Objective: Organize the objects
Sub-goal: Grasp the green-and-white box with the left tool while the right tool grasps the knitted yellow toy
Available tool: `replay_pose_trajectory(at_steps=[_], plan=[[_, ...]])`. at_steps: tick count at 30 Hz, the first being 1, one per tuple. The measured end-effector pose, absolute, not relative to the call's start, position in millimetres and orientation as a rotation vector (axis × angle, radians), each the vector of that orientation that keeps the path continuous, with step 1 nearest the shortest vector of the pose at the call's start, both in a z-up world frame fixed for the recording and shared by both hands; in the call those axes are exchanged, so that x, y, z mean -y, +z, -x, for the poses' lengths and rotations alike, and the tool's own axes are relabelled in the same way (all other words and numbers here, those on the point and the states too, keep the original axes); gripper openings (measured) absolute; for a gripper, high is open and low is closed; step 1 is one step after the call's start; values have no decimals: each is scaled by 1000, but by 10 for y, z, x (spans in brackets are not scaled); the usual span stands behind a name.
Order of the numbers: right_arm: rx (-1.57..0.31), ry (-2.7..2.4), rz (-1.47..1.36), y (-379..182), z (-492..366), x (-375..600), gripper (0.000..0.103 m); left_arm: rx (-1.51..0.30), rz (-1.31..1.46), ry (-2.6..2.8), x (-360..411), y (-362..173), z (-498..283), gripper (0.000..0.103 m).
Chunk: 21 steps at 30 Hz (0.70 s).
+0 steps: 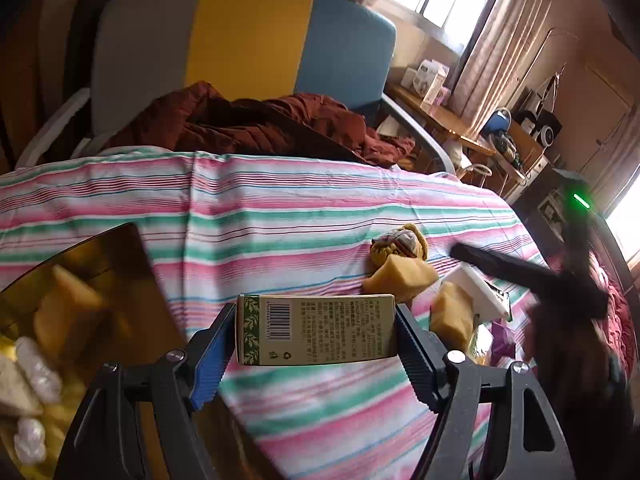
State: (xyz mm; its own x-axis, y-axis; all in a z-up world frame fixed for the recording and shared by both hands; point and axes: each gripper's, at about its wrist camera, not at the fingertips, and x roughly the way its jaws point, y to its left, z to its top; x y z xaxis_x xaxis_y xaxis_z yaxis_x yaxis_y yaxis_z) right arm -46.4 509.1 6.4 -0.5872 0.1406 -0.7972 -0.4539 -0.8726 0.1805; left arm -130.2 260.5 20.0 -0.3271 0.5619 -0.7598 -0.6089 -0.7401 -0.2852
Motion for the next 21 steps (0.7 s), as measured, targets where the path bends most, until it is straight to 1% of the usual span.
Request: replay_pose_trajectory(at_steps=[1, 3, 4, 5, 7, 8, 9, 10, 12, 15, 17, 21], plan=[[-527, 2467, 1226, 45, 618, -5114, 92, -62, 1171, 2103, -2534, 215, 1270, 77], [-534, 2450, 1283, -14, 838, -5138, 88, -40, 1175, 2113, -2368, 225, 1228, 77], [-536, 2439, 1315, -55, 957, -5149, 88, -32, 1179, 2113, -2308, 227, 1215, 77], [-528, 2427, 1365, -116, 1093, -5151, 88, -21, 1182, 2119, -2222, 232, 1203, 77], [-493, 2390, 1443, -246, 1290, -5140, 84, -10, 1181, 2139, -2091, 237, 1173, 77], [-472, 2371, 1479, -306, 1353, -5128, 80, -2, 1184, 2144, -2028, 231, 1162, 77], [-450, 2347, 1522, -372, 1395, -5126, 64, 8, 1189, 2148, -1963, 231, 1157, 77], [-427, 2321, 1578, -463, 1442, -5107, 54, 19, 1196, 2155, -1897, 222, 1147, 77], [-397, 2354, 1551, -462, 1409, -5062, 48, 46, 1207, 2179, -1735, 204, 1135, 77], [-378, 2384, 1469, -314, 1306, -5039, 42, 89, 1219, 2227, -1515, 196, 1120, 77], [-328, 2415, 1346, -72, 1184, -5025, 42, 132, 1220, 2262, -1345, 210, 1111, 77], [-304, 2500, 1146, 408, 956, -4930, 42, 196, 1218, 2338, -996, 257, 1068, 77]])
